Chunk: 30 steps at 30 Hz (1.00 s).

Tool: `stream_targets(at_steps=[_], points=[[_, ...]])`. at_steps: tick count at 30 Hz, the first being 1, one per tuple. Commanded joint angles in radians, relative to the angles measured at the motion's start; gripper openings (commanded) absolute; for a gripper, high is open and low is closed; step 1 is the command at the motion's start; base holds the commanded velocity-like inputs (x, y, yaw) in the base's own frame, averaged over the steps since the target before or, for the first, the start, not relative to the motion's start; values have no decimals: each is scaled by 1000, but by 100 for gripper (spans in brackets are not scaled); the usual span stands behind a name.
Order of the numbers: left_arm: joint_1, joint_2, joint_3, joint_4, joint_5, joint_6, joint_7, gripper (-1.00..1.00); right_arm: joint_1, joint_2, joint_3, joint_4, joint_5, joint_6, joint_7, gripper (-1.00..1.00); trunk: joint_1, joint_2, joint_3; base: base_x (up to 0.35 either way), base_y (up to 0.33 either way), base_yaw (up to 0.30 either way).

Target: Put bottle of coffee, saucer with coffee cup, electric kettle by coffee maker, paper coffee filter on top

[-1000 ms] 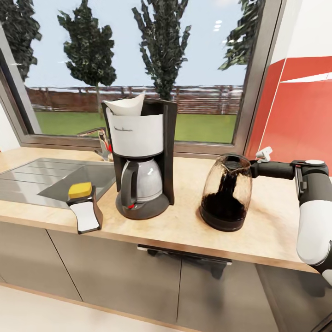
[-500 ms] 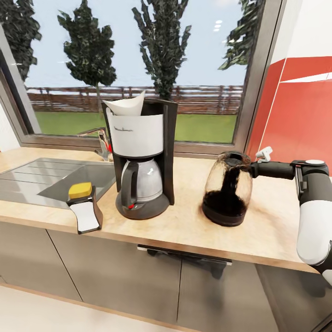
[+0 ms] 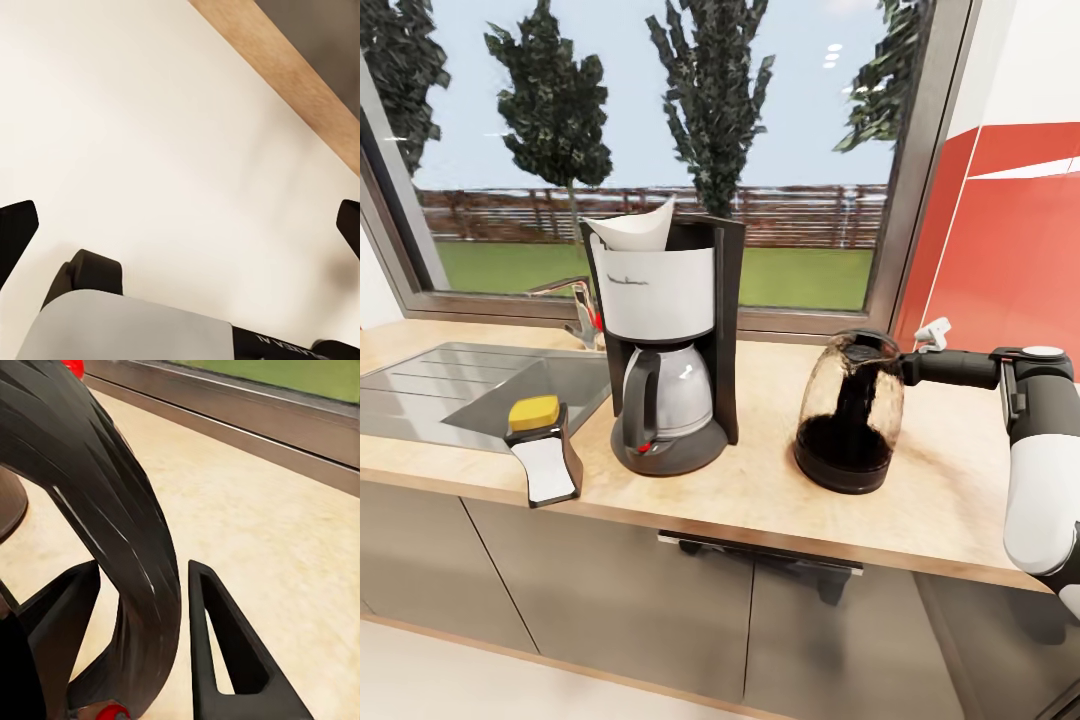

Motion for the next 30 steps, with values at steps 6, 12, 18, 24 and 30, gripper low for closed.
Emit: stream_targets(at_steps=[6, 12, 18, 24, 30], points=[[-1, 0, -2, 1, 1, -4, -3, 100, -1, 1, -3, -2, 5, 13, 7, -100, 0, -1, -1, 0, 0, 0], [-1, 0, -2, 1, 1, -4, -3, 100, -1, 2, -1, -6, 7, 18, 2, -100, 0, -1, -1, 0, 0, 0], [-1, 0, -2, 1, 1, -4, -4, 100, -3, 2, -3, -13, 8, 74, -1, -100, 0, -1, -1, 0, 0, 0], [-1, -1, -2, 1, 1, -4, -5, 100, -11, 3, -3, -53, 7, 91, -1, -100, 0, -1, -1, 0, 0, 0], [-1, -1, -2, 1, 1, -4, -5, 100, -16, 5, -3, -72, 11, 94, -1, -100, 0, -1, -1, 0, 0, 0]])
